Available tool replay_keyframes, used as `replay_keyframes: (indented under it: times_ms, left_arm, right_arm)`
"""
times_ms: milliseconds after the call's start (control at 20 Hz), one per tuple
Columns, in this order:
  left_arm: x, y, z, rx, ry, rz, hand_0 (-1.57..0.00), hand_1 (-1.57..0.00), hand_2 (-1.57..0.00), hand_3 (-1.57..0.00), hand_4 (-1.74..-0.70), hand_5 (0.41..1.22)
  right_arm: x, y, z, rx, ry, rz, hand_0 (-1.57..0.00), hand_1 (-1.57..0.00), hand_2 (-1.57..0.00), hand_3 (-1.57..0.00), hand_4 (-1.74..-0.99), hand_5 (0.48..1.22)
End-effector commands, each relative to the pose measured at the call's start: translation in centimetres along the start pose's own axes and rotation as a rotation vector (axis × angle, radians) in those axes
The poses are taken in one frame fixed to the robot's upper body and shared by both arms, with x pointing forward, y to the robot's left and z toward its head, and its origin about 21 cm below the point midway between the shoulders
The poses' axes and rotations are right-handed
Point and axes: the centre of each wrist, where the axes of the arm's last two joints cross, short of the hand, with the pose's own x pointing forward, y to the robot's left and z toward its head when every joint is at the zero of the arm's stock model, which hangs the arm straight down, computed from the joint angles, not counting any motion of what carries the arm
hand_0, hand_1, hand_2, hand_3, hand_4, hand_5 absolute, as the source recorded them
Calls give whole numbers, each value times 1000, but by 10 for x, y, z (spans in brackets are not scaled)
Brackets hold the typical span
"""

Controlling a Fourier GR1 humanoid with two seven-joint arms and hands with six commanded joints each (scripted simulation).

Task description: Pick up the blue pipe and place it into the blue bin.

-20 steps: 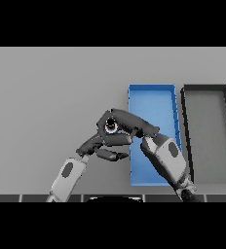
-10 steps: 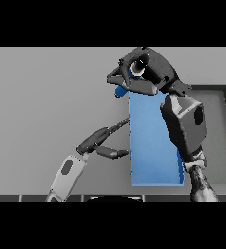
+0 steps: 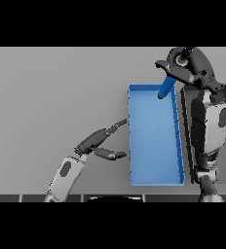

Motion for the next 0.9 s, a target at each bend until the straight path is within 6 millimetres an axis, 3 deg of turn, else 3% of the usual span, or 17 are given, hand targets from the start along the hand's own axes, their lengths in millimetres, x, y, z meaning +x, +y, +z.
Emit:
replay_keyframes:
  times_ms: [0, 300, 600, 650, 850]
  left_arm:
    - [0, -3, 0, -8, -6, 5, 1, 1, 1, 1, -865, 419]
    - [-3, -5, 5, 0, 5, 35, 1, 1, 1, 1, -879, 425]
    - [-1, -6, 5, 4, -9, 37, 1, 1, 1, 1, -888, 422]
    - [-2, -6, 7, 3, -6, 35, 1, 1, 1, 1, -887, 420]
    - [0, -9, 6, -11, 4, 28, 1, 1, 1, 1, -883, 421]
  right_arm:
    - [-10, -2, 4, -15, 28, 3, -1571, -1571, -1571, -1571, -1741, 1221]
    - [-77, -8, 44, -128, 234, -25, -1571, -1571, -1571, -1571, -1741, 1221]
    - [-114, 1, 73, -271, 468, -20, -1571, -1571, -1571, -1521, -1741, 1221]
    - [-118, 5, 76, -279, 490, -16, -1571, -1571, -1571, -1255, -1741, 1221]
    - [-135, 12, 78, -358, 638, 13, -1571, -1548, -1571, -847, -1741, 1221]
